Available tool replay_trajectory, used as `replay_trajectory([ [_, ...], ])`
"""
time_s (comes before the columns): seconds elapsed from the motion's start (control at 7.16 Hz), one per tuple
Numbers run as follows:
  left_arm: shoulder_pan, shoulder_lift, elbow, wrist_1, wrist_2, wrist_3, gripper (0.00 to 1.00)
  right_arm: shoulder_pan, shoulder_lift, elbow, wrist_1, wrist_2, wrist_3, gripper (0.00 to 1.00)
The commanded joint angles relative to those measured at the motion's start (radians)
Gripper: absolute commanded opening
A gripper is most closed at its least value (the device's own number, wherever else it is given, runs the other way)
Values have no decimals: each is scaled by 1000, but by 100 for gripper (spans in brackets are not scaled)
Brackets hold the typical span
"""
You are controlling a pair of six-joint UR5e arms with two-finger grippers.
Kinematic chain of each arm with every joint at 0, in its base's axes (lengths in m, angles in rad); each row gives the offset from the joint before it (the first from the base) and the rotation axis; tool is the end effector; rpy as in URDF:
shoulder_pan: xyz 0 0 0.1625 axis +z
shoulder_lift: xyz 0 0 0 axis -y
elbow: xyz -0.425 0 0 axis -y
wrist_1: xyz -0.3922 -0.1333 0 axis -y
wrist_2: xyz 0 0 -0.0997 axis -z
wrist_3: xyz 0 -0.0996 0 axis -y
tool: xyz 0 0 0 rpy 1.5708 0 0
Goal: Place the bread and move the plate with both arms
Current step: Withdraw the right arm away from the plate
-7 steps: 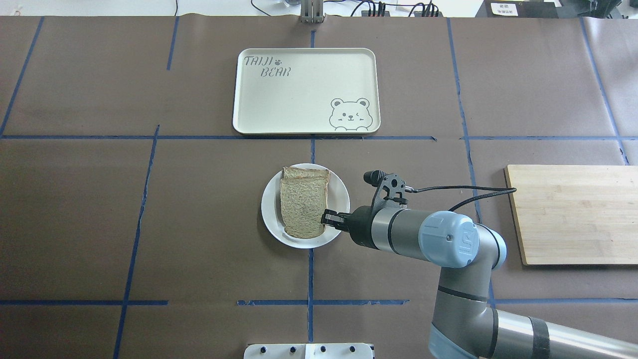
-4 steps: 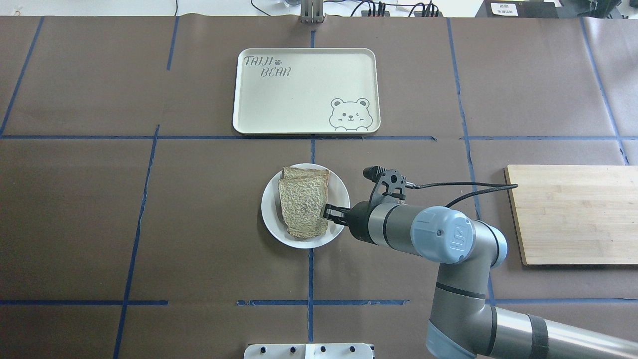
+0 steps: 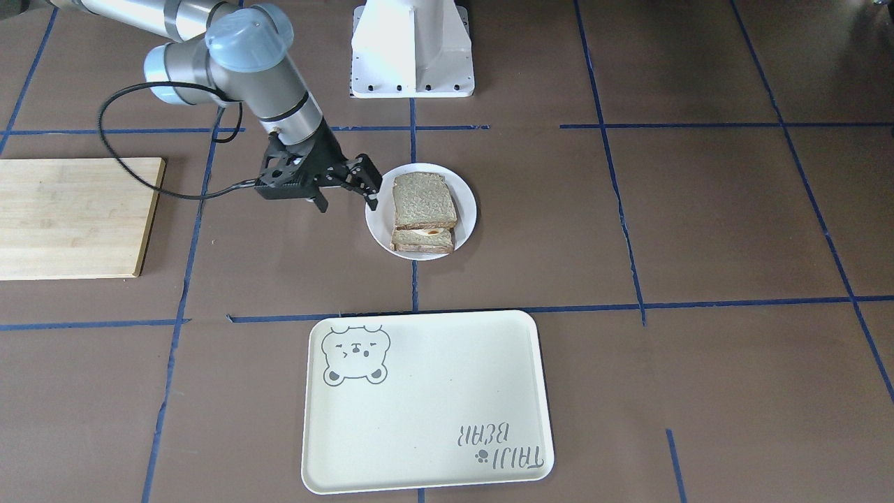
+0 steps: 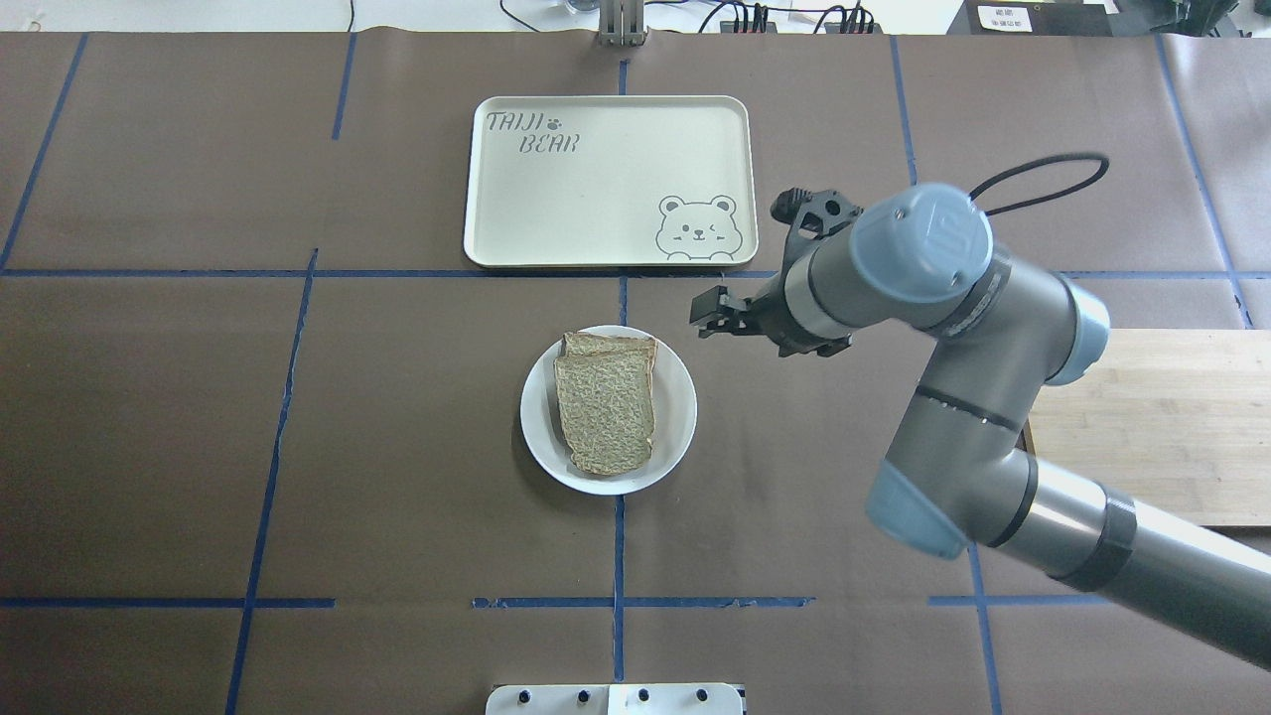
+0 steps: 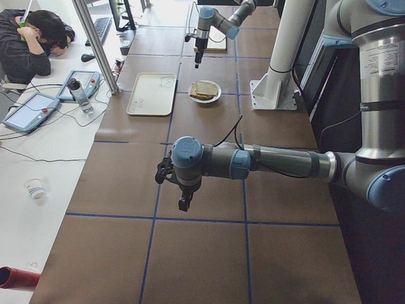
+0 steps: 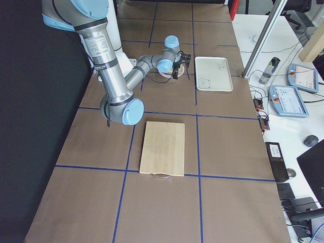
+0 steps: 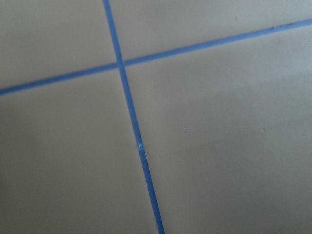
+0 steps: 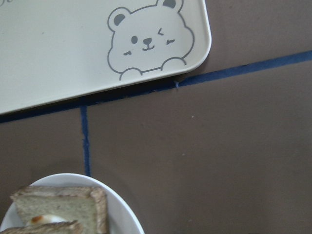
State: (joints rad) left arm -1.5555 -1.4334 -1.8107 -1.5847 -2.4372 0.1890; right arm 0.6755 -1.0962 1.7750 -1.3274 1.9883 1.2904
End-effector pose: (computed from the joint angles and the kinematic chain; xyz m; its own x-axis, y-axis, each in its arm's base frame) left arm -0.0507 -0.4393 0.5958 0.6318 0.2832 -0.7215 -0.1363 0.9569 0.2563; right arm -0.4353 -0.4679 0.2698 0.5414 0.1096 0.8336 -0.1765 0.9842 -0.0148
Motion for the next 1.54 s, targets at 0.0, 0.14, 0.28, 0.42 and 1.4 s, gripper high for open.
replay_trajectory([
  [0.0, 0, -51, 1, -55, 4, -3, 100, 254, -46, 7, -181, 223, -393, 100],
  [0.14, 2, -100, 22, -49, 6, -52, 100, 368, -116, 7, -221, 283, -613, 100],
  [0.28, 2, -110, 13, -55, 6, -144, 100, 454, -175, 9, -270, 291, -820, 100],
  [0.42, 5, -110, 13, -60, 6, -146, 100, 537, -232, 9, -332, 291, -1029, 100],
  [1.4, 438, -111, -16, -787, 15, -1235, 100, 889, -633, 17, -366, 318, -1613, 100],
])
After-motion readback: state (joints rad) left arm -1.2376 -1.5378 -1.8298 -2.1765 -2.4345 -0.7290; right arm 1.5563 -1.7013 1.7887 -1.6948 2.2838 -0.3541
